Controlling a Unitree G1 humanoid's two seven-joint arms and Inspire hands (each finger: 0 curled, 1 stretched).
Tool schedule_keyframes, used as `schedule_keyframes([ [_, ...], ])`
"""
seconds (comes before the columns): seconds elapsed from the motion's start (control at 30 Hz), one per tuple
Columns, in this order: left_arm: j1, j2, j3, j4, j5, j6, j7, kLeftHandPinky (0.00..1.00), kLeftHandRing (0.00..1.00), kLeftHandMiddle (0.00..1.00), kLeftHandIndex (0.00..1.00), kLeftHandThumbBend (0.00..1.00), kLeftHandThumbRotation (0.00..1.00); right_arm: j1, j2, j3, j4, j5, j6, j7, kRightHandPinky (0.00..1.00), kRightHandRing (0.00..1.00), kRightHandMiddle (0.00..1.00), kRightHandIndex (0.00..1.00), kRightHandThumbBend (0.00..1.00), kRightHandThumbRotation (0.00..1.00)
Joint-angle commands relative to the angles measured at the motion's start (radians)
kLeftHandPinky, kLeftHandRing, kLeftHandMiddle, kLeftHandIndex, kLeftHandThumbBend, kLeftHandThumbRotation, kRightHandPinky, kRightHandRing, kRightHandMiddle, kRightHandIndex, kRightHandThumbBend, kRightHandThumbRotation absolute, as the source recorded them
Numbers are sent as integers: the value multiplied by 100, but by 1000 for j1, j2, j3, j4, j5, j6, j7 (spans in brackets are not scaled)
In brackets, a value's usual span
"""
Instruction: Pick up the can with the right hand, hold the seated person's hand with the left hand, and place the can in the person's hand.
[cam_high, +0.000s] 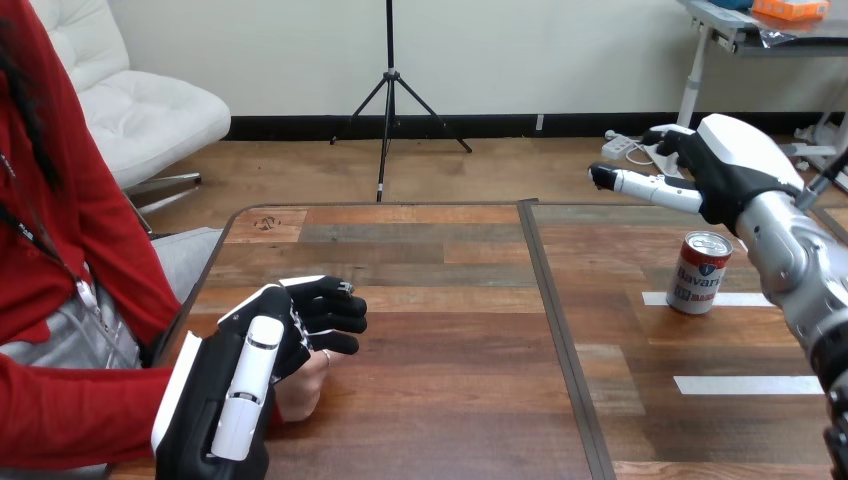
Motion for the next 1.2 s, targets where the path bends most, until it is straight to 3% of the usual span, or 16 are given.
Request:
schedule_keyframes([
  [0.0, -107, -6, 11, 3, 11, -16, -11, 58, 63, 62, 60, 37, 93, -245, -49, 92, 72, -78, 58, -27, 82, 90, 91, 92, 98, 100],
  [0.57, -110, -21, 20, 16, 44, -43, 9, 56, 61, 61, 58, 35, 87, -253, -22, 187, 122, -138, 189, 66, 94, 97, 97, 98, 100, 100],
  [1.17, -111, -27, 35, 24, 52, -68, 17, 52, 59, 58, 56, 27, 80, -173, -21, 218, 145, -123, 212, 59, 92, 95, 96, 96, 100, 100],
])
